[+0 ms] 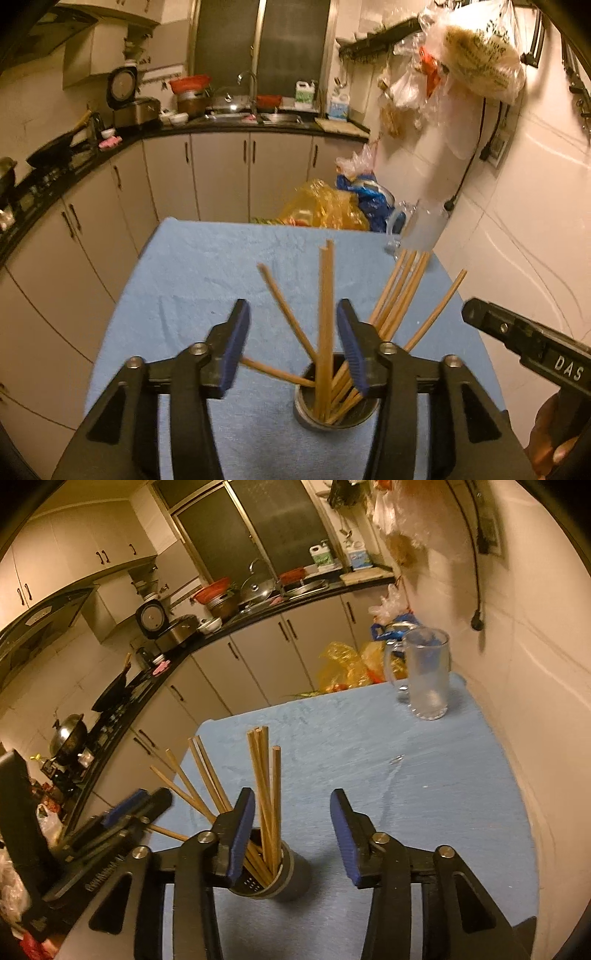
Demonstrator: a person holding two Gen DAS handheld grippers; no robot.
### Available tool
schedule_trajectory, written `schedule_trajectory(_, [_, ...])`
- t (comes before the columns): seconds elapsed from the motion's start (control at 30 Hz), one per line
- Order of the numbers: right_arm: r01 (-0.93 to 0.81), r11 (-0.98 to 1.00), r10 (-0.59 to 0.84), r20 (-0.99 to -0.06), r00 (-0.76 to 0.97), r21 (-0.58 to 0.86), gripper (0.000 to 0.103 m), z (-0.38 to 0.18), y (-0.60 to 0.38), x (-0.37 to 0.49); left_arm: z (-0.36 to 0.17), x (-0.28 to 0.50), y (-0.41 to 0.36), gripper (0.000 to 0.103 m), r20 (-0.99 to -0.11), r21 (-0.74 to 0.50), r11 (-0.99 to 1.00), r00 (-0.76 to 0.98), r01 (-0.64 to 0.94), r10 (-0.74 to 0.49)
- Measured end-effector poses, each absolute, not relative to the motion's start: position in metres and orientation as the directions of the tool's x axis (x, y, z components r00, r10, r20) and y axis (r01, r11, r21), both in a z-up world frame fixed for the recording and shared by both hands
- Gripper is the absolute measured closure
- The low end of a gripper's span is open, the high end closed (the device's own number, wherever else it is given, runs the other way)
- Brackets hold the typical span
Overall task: Organize utensils
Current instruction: 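Open both grippers and lift them up out of the black cup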
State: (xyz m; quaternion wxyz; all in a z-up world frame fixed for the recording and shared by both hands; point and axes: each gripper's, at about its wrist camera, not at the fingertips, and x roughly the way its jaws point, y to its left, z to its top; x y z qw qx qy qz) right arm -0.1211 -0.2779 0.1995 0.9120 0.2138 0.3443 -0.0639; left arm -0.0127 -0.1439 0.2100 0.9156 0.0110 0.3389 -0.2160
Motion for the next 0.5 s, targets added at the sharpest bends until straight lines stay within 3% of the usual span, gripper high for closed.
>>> schedule_trajectory(0.03, [0.268,0.901,0.022,-0.654,0.756,0.341,0.048,0.201,-0.276,-0.125,0.214,-0.016,-0.14,0.038,-0.619,-0.128,0.908,0.684,0.398,-0.387])
schedule_trajectory(0.13, [0.289,0.912,-0.03,-0.653,0.757,0.292,0.035,0.208,-0.268,-0.14,0.224,-0.029,-0.127,0.03,-0.602,-0.102,0.919,0.711,0.381,-0.362])
schedule_trajectory(0.33, [0.325,0.932,-0.141,-0.665,0.734,0.161,0.019,0.216,-0.239,-0.174,0.226,-0.069,-0.099,0.013,-0.598,-0.011,0.935,0.747,0.355,-0.291])
schedule_trajectory(0.5, [0.335,0.937,-0.183,-0.683,0.708,0.096,0.017,0.214,-0.212,-0.205,0.217,-0.103,-0.077,0.005,-0.605,0.071,0.938,0.762,0.339,-0.229])
